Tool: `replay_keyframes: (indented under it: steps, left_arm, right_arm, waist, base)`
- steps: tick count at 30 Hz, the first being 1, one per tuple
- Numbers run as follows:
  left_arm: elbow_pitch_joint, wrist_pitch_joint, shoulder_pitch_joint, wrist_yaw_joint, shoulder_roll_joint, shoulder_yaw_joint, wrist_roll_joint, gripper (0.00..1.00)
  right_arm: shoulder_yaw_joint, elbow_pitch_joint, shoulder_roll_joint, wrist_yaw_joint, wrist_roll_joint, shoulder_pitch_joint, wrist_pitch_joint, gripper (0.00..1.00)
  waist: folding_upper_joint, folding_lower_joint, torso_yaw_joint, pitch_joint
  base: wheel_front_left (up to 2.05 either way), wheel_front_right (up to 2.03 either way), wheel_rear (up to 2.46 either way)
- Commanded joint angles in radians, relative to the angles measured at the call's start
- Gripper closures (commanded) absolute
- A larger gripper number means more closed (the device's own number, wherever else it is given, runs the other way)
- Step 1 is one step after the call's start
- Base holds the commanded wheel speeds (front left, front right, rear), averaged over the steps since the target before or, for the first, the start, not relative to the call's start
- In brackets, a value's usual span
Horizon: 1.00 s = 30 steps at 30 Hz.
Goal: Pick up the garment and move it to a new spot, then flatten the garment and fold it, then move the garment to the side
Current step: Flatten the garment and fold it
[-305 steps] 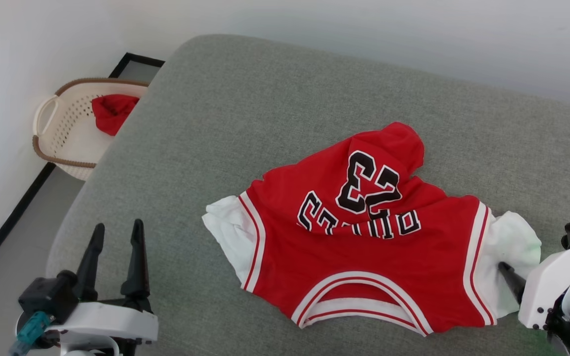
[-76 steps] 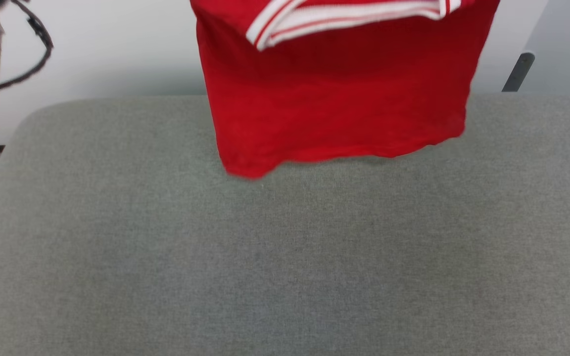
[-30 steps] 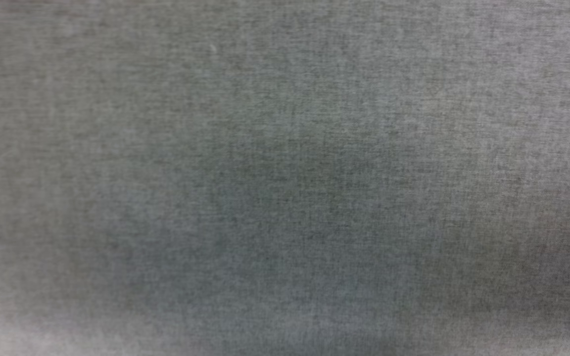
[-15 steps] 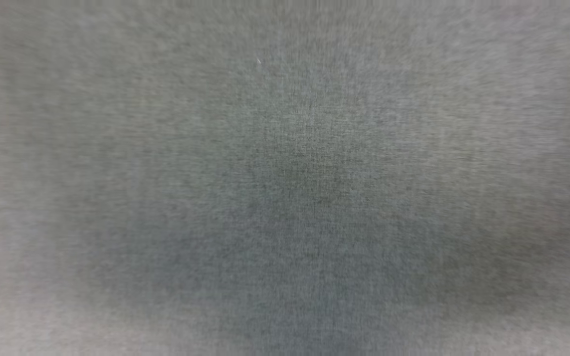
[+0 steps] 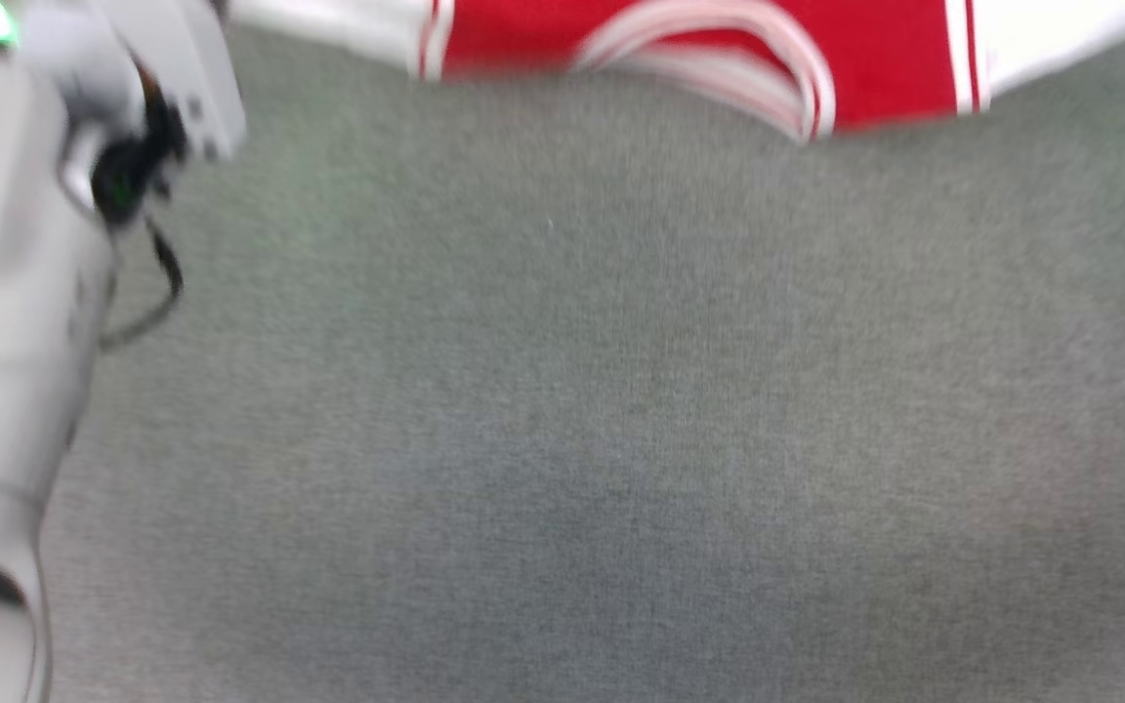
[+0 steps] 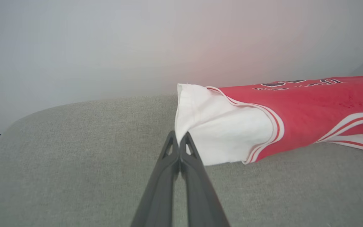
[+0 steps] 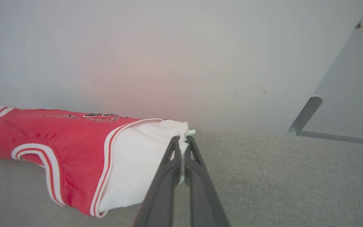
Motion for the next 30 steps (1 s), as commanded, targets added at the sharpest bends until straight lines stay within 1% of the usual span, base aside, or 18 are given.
replay_keyframes:
  steps: [1,4,8,11,13,16,18,22,26,30]
  left_arm:
    - [-0.011,0.003,0.028,0.002,0.013,-0.005,-0.009,1.0]
    - [-0.072,0.009,0.135,0.002,0.046,-0.029,-0.036,1.0]
    - [-0.171,0.016,0.284,0.004,0.098,-0.042,-0.067,1.0]
    - [-0.269,0.012,0.403,0.034,0.141,-0.038,-0.085,1.0]
    - [-0.352,0.019,0.487,0.066,0.173,-0.037,-0.096,1.0]
    - [-0.5,0.034,0.614,0.127,0.229,-0.028,-0.12,1.0]
    - [-0.608,0.032,0.703,0.18,0.265,-0.016,-0.141,1.0]
    - [-0.802,0.033,0.872,0.284,0.336,0.009,-0.179,1.0]
    - [-0.948,0.039,1.011,0.374,0.385,0.033,-0.225,1.0]
    - [-1.055,0.003,1.153,0.445,0.42,0.058,-0.265,1.0]
  right_arm:
    - [-0.004,-0.014,-0.01,-0.001,0.017,0.026,0.005,1.0]
    - [-0.021,-0.077,-0.058,-0.001,0.061,0.14,0.06,1.0]
    - [-0.045,-0.181,-0.102,-0.001,0.107,0.307,0.133,1.0]
    - [-0.078,-0.278,-0.127,-0.001,0.13,0.443,0.165,1.0]
    - [-0.107,-0.344,-0.133,-0.001,0.132,0.535,0.182,1.0]
    - [-0.161,-0.436,-0.139,-0.001,0.119,0.675,0.215,1.0]
    - [-0.205,-0.488,-0.138,-0.001,0.102,0.763,0.238,1.0]
    - [-0.276,-0.586,-0.113,-0.001,0.075,0.923,0.292,1.0]
    - [-0.335,-0.68,-0.087,-0.001,0.061,1.06,0.357,1.0]
    - [-0.389,-0.759,-0.066,-0.001,0.056,1.173,0.43,1.0]
  waist:
    - [0.0,0.0,0.021,-0.129]
    - [0.0,0.0,0.027,-0.184]
    - [0.0,0.0,0.034,-0.247]
    - [0.0,0.0,0.036,-0.279]
    - [0.0,0.0,0.037,-0.294]
    - [0.0,0.0,0.038,-0.306]
    - [0.0,0.0,0.04,-0.312]
    - [0.0,0.0,0.045,-0.311]
    - [0.0,0.0,0.051,-0.306]
    - [0.0,0.0,0.056,-0.297]
  base:
    - [0.0,0.0,0.0]
    - [0.0,0.0,0.0]
    - [0.0,0.0,0.0]
    - [0.0,0.0,0.0]
    - [0.0,0.0,0.0]
    - [0.0,0.0,0.0]
    - [0.0,0.0,0.0]
    - [0.0,0.0,0.0]
    - [0.0,0.0,0.0]
    - [0.0,0.0,0.0]
